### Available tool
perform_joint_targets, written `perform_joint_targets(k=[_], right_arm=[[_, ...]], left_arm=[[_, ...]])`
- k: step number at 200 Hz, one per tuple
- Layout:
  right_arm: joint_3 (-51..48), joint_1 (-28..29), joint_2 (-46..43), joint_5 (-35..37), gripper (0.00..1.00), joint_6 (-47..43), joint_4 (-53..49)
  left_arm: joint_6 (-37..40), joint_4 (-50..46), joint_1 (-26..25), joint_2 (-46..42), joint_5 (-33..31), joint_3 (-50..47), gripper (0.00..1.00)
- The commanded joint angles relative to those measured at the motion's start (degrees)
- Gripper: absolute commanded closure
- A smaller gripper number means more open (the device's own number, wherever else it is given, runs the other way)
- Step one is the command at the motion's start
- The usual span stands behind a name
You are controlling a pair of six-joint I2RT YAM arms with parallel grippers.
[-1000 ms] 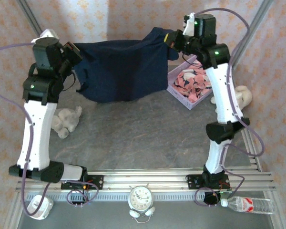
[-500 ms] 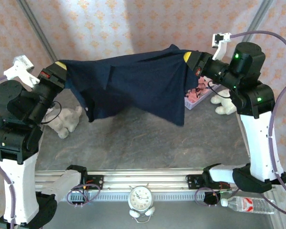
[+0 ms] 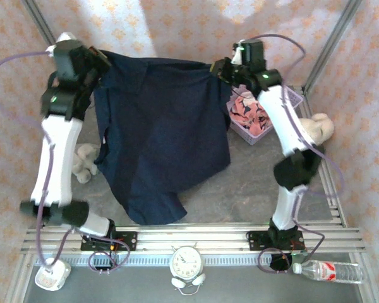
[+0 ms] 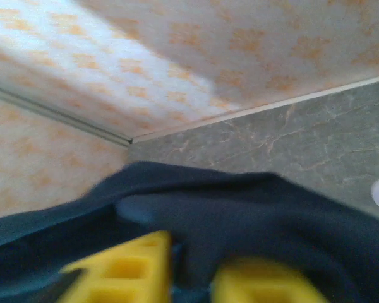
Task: Fold and stack the mixed laundry pile
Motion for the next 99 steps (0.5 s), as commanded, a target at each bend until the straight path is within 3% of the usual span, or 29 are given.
perform_joint_targets(k=[1,5,14,30,41,55,99], right_arm=[[17.05,-0.2,14.02,-3.64,0.47,2.08,-8.27],[21.22,-0.2,16.78,-3.61,0.46,2.0,-10.65],[28.85,-0.2,21.45,-3.19,0.44,1.48,-15.39],[33.02,-0.22,23.74,-1.69,0.42,-0.98,-19.75],[28.65,-0.29,21.36,0.18,0.42,-3.4,-20.3],[18.85,-0.43,16.25,2.6,0.42,-5.81,-18.8],[-8.14,-0.44,2.96,7.52,0.45,-9.78,-14.41]], left_arm=[[2.45,-8.71,3.99,13.34,-7.6,4.06,0.45],[2.23,-9.97,4.63,16.05,-7.66,5.63,0.31],[1.85,-14.7,5.75,22.95,-8.33,11.06,0.13],[3.22,-23.43,6.31,32.91,-6.56,22.21,0.01],[3.78,-26.78,5.91,36.8,-3.71,27.02,0.0],[4.63,-25.91,4.64,36.4,-0.88,24.54,0.01],[-0.87,-8.71,-3.19,20.1,5.85,-8.7,0.03]])
